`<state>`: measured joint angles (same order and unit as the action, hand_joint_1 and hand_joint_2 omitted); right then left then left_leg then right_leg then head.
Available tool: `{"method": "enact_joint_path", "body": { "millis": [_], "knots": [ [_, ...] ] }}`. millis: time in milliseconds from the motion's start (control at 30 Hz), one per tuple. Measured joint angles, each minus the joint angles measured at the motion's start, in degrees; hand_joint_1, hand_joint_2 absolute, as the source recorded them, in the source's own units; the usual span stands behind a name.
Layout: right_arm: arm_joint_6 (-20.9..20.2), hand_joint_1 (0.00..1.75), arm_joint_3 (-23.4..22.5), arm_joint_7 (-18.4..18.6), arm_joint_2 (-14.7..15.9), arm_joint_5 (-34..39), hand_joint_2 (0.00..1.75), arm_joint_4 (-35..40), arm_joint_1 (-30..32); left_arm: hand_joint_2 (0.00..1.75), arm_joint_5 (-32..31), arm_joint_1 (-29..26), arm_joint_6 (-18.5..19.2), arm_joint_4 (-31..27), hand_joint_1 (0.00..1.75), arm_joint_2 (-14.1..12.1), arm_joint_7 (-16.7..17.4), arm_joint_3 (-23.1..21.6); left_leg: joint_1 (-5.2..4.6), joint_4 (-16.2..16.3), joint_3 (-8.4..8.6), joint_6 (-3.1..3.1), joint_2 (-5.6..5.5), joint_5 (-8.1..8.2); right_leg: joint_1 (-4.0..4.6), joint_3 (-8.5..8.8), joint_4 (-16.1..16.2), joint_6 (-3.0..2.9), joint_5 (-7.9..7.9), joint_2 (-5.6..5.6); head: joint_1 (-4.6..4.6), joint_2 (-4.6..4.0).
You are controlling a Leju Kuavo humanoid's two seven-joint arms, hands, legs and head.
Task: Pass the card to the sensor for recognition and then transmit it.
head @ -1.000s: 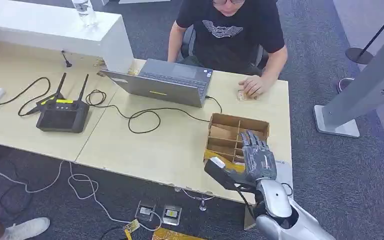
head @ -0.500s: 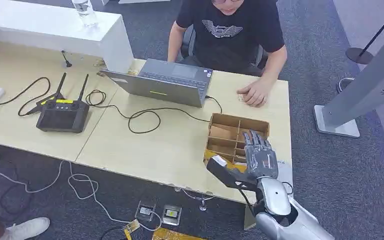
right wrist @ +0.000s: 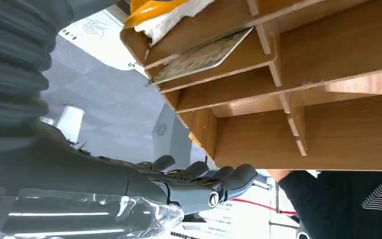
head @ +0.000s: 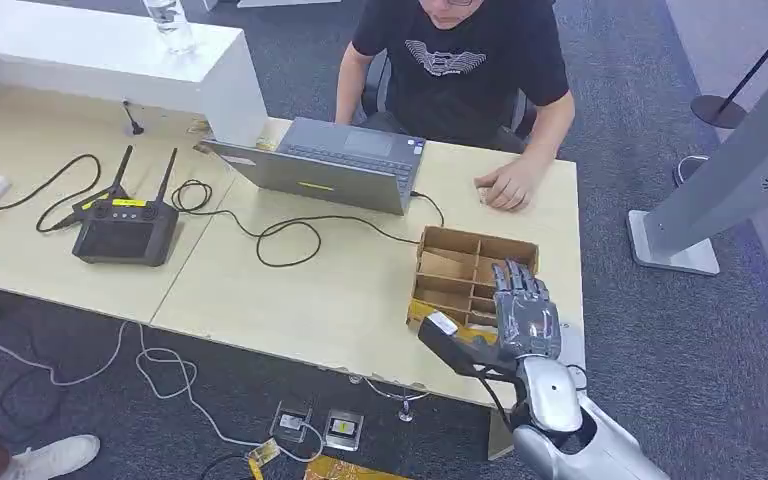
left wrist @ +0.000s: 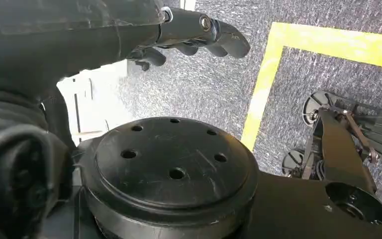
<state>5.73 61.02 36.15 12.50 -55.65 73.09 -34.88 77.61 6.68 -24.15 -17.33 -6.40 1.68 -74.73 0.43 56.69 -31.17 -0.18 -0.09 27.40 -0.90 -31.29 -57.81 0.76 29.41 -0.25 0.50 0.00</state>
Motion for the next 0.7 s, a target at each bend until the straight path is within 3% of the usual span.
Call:
{"method": "enact_joint_path", "body": {
  "millis": [267, 333, 367, 400, 433, 467, 500, 700],
  "knots": [
    [-0.5, 0.02, -0.5, 0.0, -0.4, 0.0, 1.75, -0.4, 0.1, 0.0, 0.0, 0.0, 0.1, 0.0, 0.0, 0.0, 0.0, 0.0, 0.0, 0.0, 0.0, 0.0, 0.0, 0.0, 0.0, 0.0, 0.0, 0.0, 0.0, 0.0, 0.0, 0.0],
    [-0.7, 0.26, -0.6, 0.0, -0.5, 0.1, 1.75, -0.6, 0.2, 0.0, 0.0, 0.0, 0.1, 0.0, 0.0, 0.0, 0.0, 0.0, 0.0, 0.0, 0.0, 0.0, 0.0, 0.0, 0.0, 0.0, 0.0, 0.0, 0.0, 0.01, 0.0, 0.0],
    [-0.8, 0.26, -0.8, 0.0, -0.5, 0.1, 1.75, -0.6, 0.2, 0.0, 0.0, 0.0, 0.1, 0.0, 0.0, 0.0, 0.0, 0.0, 0.0, 0.0, 0.0, 0.0, 0.0, 0.0, 0.0, 0.0, 0.0, 0.0, 0.0, 0.0, 0.0, 0.0],
    [-0.9, 1.08, -0.8, 0.0, -0.5, 0.2, 1.75, -0.7, 0.2, 0.0, 0.0, 0.0, 0.1, 0.0, 0.0, 0.0, 0.0, 0.0, 0.0, 0.0, 0.0, 0.0, 0.0, 0.0, 0.0, 0.0, 0.0, 0.0, 0.0, 0.01, 0.0, 0.0],
    [-1.0, 1.48, -0.8, 0.0, -0.6, 0.2, 1.75, -0.8, 0.2, 0.0, 0.0, 0.0, 0.1, 0.0, 0.0, 0.0, 0.0, 0.0, 0.0, 0.0, 0.0, 0.0, 0.0, 0.0, 0.0, 0.0, 0.0, 0.0, 0.0, 0.01, 0.0, 0.0],
    [-1.1, 1.54, -0.8, 0.0, -0.7, 0.2, 1.75, -0.9, 0.2, 0.0, 0.1, 0.0, 0.1, 0.0, 0.0, 0.0, 0.0, 0.0, 0.0, 0.0, 0.0, 0.0, 0.0, 0.0, 0.0, -0.01, 0.0, 0.0, 0.0, 0.01, 0.0, 0.0],
    [-1.2, 1.75, -0.8, 0.0, -0.8, 0.3, 1.75, -1.0, 0.2, 0.0, 0.1, 0.0, 0.1, 0.0, 0.0, 0.0, 0.0, 0.0, 0.0, 0.0, 0.0, 0.0, 0.0, 0.0, 0.0, -0.01, 0.0, 0.0, 0.0, 0.01, 0.0, 0.0],
    [-2.1, 1.75, -0.9, 0.0, -0.9, 0.5, 1.75, -1.4, 0.2, 0.0, 0.2, 0.0, 0.1, 0.0, 0.0, 0.0, 0.0, 0.0, 0.0, 0.0, 0.0, 0.0, 0.0, 0.0, 0.0, -0.01, 0.0, 0.0, 0.0, 0.02, 0.0, 0.0]
  ]
}}
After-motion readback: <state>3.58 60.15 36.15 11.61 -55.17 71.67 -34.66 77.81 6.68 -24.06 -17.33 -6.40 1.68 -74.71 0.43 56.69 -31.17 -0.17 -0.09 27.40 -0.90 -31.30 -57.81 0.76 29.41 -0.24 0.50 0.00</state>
